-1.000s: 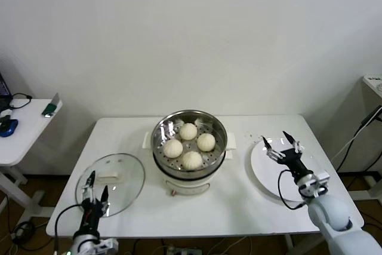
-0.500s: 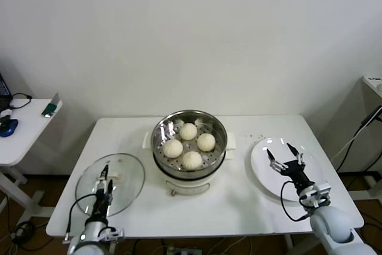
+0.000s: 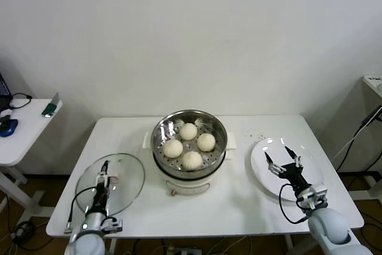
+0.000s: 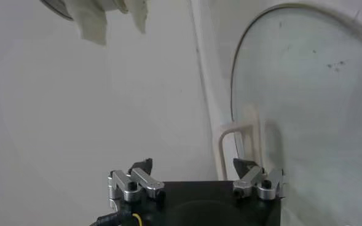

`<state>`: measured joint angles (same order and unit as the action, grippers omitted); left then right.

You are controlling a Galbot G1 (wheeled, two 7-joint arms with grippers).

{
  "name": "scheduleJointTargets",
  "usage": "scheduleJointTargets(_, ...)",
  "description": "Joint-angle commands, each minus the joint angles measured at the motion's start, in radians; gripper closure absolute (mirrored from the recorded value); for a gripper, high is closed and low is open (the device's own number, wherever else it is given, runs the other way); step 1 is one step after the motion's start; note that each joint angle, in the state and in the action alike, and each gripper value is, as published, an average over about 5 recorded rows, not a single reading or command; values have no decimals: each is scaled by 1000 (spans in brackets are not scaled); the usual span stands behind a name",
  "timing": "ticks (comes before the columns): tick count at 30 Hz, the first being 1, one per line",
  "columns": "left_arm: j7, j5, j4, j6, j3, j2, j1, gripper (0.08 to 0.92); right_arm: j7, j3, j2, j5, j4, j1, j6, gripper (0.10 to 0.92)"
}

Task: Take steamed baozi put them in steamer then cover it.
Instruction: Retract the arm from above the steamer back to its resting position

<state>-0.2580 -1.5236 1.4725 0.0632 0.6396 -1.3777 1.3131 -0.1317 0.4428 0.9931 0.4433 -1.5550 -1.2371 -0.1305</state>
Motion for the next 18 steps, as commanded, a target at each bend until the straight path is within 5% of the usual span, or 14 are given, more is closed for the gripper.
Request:
scheduleJointTargets(1, -26, -3, -75, 4, -6, 13, -79, 177, -4, 0, 9, -24, 9, -2, -3, 203)
scheduleJointTargets(8, -9, 36, -82, -9, -14, 27, -83, 194, -14, 0, 22, -57, 20, -8, -11, 203)
scheduleJointTargets(18, 12, 69, -74, -19, -15, 36, -62, 460, -23, 0, 38, -82, 36, 2, -18, 203)
